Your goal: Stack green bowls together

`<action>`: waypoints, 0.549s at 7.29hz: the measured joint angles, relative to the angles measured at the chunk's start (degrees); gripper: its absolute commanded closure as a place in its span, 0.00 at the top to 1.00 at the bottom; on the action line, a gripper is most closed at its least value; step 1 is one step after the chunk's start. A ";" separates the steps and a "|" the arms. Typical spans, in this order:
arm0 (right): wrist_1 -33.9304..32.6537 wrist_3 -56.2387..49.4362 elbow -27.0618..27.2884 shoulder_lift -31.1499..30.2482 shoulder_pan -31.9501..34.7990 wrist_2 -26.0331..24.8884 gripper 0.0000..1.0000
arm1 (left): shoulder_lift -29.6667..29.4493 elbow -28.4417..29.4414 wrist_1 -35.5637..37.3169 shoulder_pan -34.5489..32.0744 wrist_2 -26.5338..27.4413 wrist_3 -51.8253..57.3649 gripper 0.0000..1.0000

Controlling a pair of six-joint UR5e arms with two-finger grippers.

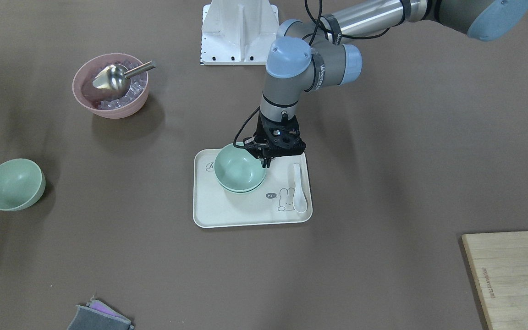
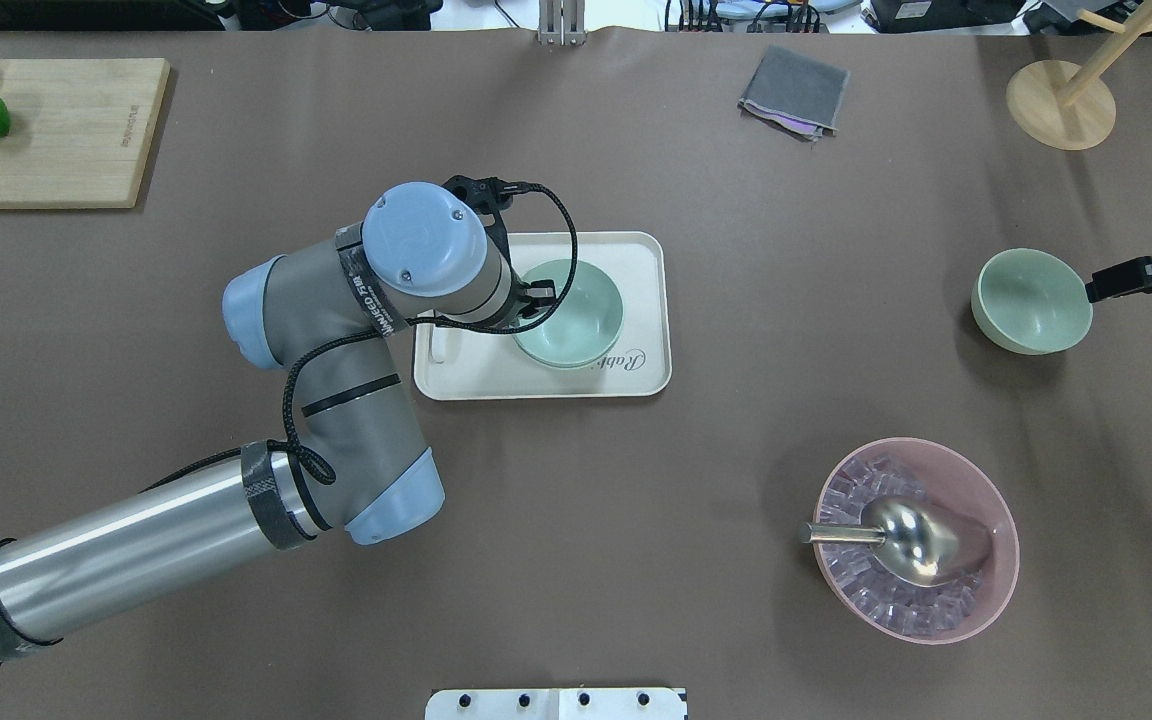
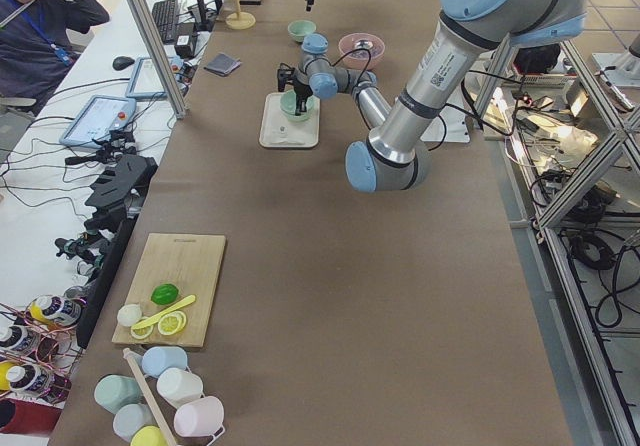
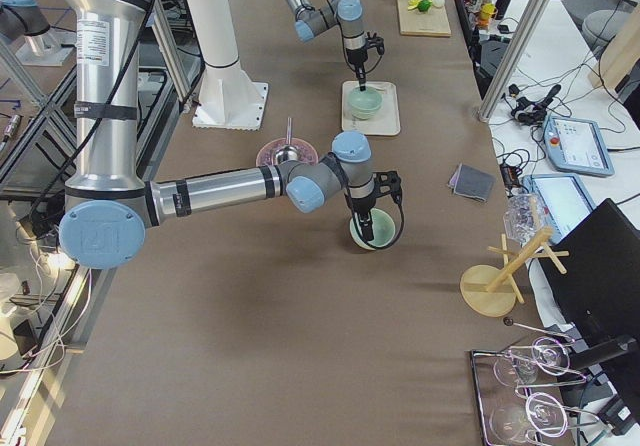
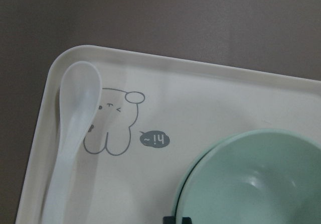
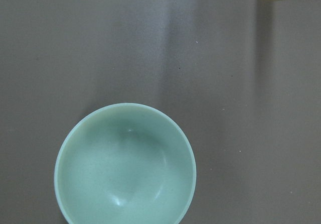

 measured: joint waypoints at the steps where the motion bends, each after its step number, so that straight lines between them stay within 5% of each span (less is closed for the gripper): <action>1: 0.00 0.00 0.00 0.03 0.02 0.00 1.00 | 0.00 -0.23 -0.03 -0.06 -0.07 0.18 0.98; 4: 0.00 -0.06 -0.03 0.15 -0.01 0.08 1.00 | 0.09 -3.58 0.37 -1.19 -1.62 0.55 0.98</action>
